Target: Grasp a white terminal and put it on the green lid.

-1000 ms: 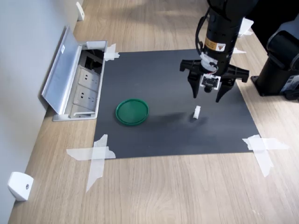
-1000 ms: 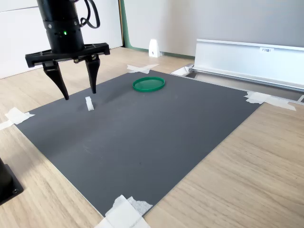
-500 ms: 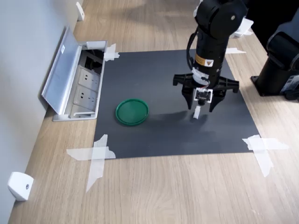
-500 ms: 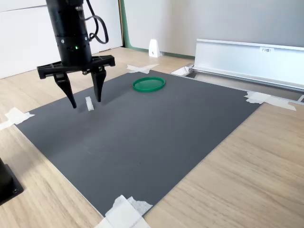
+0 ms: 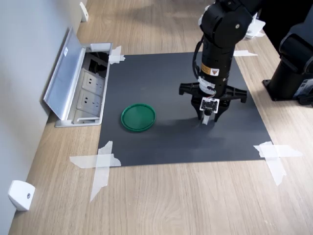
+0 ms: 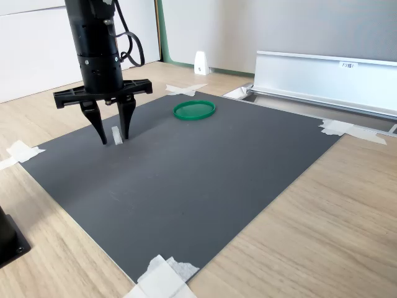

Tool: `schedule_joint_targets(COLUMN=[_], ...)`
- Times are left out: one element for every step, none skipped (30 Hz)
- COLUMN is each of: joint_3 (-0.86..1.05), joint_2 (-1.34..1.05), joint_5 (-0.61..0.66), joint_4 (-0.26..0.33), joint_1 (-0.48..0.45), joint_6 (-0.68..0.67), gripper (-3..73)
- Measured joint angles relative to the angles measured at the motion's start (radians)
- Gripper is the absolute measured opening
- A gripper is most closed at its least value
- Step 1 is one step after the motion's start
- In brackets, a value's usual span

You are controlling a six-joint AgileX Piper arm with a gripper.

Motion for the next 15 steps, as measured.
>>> schedule_joint_targets(joint_3=[0.0,0.0,0.0,0.0,0.0,0.0,0.0,-0.002,-0.009,-0.018,-0.033,-0.047,-0.069,-0.093,-0.121], joint_2=[0.0,0.0,0.0,0.0,0.0,0.0,0.0,0.0,0.0,0.001,0.001,0.002,0.002,0.002,0.002], joint_5=[-0.002,-0.006,-0.012,-0.017,-0.018,-0.018,-0.019,-0.019,-0.019,-0.016,-0.011,0.0,0.015,0.03,0.044], joint_4=[0.004,0.006,0.009,0.012,0.014,0.015,0.016,0.017,0.018,0.019,0.019,0.019,0.014,0.006,-0.004], joint_1=[0.0,0.0,0.0,0.0,0.0,0.0,0.0,0.0,0.0,0.0,0.0,0.0,0.0,0.0,0.0], joint_6=[0.0,0.001,0.008,0.021,0.039,0.066,0.099,0.138,0.181,0.228,0.276,0.315,0.362,0.404,0.441], gripper=[22.7,18.8,14.9,11.4,9.6,8.6,8.7,8.7,8.7,8.7,8.7,8.7,8.7,8.7,8.7])
